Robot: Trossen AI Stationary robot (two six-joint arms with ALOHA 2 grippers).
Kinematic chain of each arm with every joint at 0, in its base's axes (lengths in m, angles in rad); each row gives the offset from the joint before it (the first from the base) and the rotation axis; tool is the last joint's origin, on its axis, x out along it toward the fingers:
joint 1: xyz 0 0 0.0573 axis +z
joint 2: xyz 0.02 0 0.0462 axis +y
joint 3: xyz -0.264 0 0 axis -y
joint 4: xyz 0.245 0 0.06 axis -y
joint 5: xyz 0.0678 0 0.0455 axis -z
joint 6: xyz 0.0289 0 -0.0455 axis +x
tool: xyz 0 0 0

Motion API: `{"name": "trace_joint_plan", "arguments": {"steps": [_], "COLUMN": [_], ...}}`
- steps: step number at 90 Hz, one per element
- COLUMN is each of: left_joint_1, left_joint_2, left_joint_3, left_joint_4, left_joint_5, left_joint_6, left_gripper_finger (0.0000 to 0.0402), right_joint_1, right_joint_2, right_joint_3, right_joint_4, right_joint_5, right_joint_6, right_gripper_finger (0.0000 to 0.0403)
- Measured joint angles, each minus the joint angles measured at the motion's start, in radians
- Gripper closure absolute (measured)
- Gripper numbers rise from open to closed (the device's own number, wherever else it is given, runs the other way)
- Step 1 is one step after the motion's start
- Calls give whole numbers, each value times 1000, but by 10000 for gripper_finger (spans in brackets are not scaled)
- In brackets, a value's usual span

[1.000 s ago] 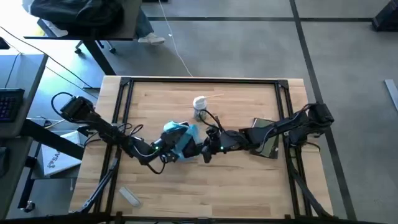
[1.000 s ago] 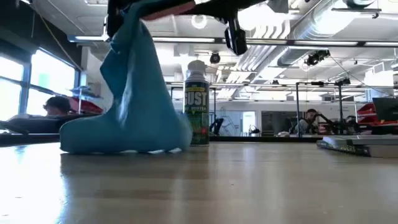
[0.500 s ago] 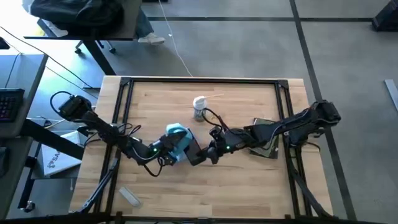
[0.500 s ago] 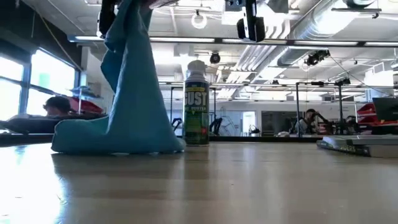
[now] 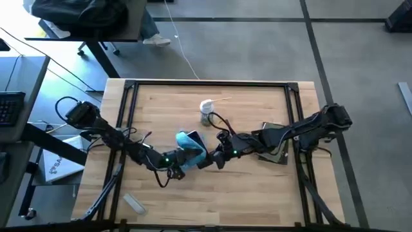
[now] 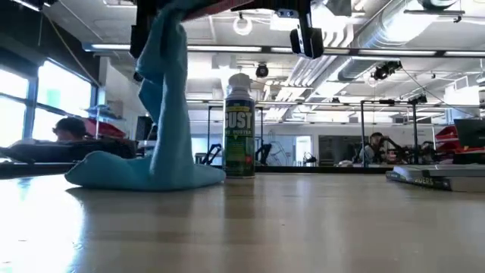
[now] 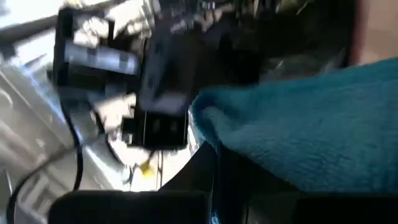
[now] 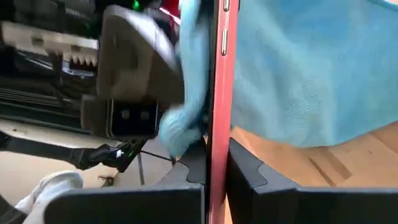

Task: Apply microfiber cloth
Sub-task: Wipe the front and back of the pink cellphone with a blue microfiber cloth

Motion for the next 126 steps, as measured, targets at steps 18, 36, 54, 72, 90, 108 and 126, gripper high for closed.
{"name": "trace_joint_plan", "arguments": {"steps": [18,36,54,72,90,108,126], "left_joint_1": [10,13,6,-43,-101,-111,-63], "left_joint_2": [17,-63,-143,-183,-187,-186,-237], "left_joint_3": [-2,-30,-95,-149,-192,-205,-206], "left_joint_4": [105,169,152,153,149,158,171], "left_joint_5": [-62,-186,-231,-260,-253,-293,-316], "left_joint_6": [75,168,154,146,120,100,129], "left_gripper_finger": [401,401,401,401,401,401,401], "right_joint_1": [0,8,7,-45,-82,-85,-71], "right_joint_2": [1,0,0,-9,-11,-11,-11], "right_joint_3": [0,0,0,0,0,0,0], "right_joint_4": [-4,16,38,47,54,54,53], "right_joint_5": [7,-35,-59,-105,-135,-132,-126], "right_joint_6": [23,22,13,0,22,39,48], "right_gripper_finger": [402,402,402,402,402,402,402]}}
